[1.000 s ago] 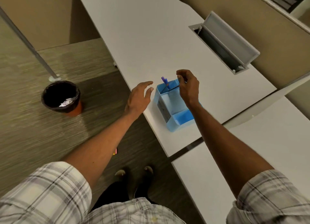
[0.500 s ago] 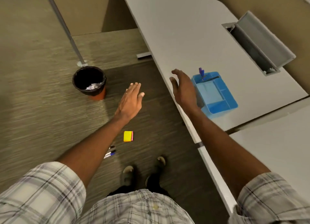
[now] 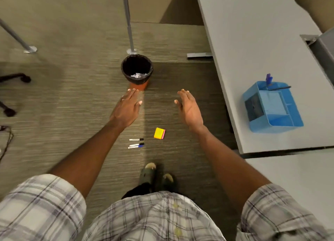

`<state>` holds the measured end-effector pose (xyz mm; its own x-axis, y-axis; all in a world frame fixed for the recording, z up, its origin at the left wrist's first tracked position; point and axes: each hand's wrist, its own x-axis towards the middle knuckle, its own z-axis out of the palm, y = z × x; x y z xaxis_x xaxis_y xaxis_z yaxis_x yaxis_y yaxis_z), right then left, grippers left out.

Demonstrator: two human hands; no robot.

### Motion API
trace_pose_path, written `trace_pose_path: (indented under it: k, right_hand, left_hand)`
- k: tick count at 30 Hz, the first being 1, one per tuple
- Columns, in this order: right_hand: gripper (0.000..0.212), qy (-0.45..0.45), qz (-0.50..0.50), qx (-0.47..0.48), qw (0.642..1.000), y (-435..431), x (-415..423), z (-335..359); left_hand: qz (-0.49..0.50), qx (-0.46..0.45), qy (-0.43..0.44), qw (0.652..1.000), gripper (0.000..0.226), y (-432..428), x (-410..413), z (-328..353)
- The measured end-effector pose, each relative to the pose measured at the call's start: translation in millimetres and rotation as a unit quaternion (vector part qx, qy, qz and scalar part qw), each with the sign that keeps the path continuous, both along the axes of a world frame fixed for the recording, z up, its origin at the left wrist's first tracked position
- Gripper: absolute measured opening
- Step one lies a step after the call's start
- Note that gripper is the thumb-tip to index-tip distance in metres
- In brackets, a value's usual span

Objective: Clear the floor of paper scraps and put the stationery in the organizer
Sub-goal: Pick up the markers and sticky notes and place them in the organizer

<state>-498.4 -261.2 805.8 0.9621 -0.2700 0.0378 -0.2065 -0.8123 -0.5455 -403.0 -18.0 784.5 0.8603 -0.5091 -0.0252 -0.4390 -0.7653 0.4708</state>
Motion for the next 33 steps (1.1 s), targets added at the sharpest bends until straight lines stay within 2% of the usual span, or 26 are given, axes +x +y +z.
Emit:
trace_pose_path:
  k: [3,6,10,15,23,26,33]
  right_hand:
    - [0.044,0.034,0.04,-0.015,0.999,15.8,-3.4,-15.8]
    - [0.043,0.058,0.072,-0.018,0.996,31.9,-7.5,-33.1]
    - [0.044,0.078,0.077,-0.017,0.994,51.1,-11.4,-52.1]
    - [0.054,0.131,0.097,-0.026,0.986,68.7,-4.7,-73.6]
    - [0.049,0.164,0.011,-0.004,0.986,84.2,24.5,-108.8]
    - [0.05,0.18,0.012,-0.001,0.984,86.9,28.8,-133.3]
    - [0.043,0.224,0.042,0.014,0.974,77.8,39.7,-232.5]
  left_hand:
    - [0.039,-0.001,0.004,0.999,0.052,38.1,-7.7,-1.5]
    - [0.052,0.038,-0.002,0.998,0.052,77.4,-15.2,-11.5]
    - [0.074,0.066,0.038,0.994,0.054,103.9,-33.9,-29.9]
    - [0.06,0.089,0.087,0.99,0.063,118.5,-47.8,-54.0]
    - [-0.019,0.125,0.13,0.983,0.06,128.7,-14.3,-81.3]
    - [-0.039,0.144,0.142,0.979,0.064,129.7,2.7,-100.6]
    - [-0.045,0.174,0.17,0.969,0.075,115.8,29.5,-197.2]
